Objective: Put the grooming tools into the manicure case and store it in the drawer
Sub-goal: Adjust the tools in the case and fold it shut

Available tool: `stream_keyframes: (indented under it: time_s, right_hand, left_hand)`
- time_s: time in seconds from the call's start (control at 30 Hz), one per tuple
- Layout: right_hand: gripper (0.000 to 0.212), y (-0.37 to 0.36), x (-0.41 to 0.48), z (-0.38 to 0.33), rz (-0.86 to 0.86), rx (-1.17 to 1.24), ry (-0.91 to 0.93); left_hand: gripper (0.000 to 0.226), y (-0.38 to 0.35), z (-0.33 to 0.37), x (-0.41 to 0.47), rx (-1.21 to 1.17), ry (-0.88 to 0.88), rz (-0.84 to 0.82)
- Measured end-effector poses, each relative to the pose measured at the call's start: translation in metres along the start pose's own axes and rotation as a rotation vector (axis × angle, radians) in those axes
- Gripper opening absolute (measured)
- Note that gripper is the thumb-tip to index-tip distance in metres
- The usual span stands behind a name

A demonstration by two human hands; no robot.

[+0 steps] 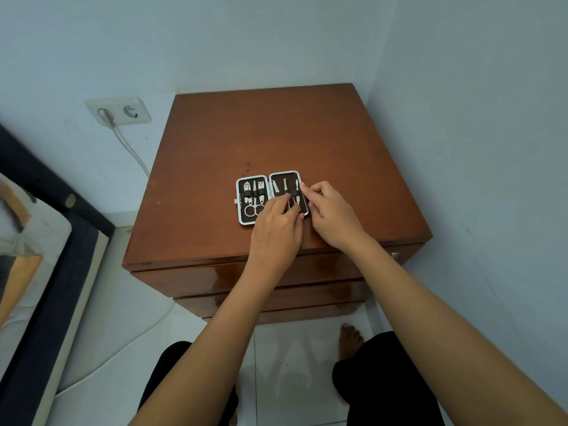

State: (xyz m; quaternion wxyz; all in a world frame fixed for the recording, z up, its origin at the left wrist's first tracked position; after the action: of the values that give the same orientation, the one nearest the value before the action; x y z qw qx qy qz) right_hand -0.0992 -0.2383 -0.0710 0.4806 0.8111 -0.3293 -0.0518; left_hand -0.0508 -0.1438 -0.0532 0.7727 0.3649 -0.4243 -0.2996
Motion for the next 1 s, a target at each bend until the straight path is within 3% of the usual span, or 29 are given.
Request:
stream_keyframes:
  time_s: [0.83, 1.0]
  right_hand:
    - [0.044, -0.003, 0.009, -0.011, 0.016, 0.024, 0.005]
    - [0.042, -0.004, 0.004, -0.005, 0.016, 0.138, -0.073]
  left_hand:
    - [0.047, 0.000, -0.014, 0.008, 0.046, -0.019, -0.130]
    - [0.053, 0.022, -0.042, 0.000, -0.032, 0.108, -0.035]
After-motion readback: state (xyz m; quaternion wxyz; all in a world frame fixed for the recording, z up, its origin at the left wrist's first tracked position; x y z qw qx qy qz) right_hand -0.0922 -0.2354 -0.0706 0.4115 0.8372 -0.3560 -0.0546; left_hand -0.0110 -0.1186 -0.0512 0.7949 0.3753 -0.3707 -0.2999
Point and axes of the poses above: each hand's wrist, its own x-axis towards the middle knuckle, its own y-axis out of the back of the hand, z = x × y, the point moved 8 cm from there along x, towards the middle knuckle, and after that the axes turned 4 degrees about z, right-handed, at the moved point
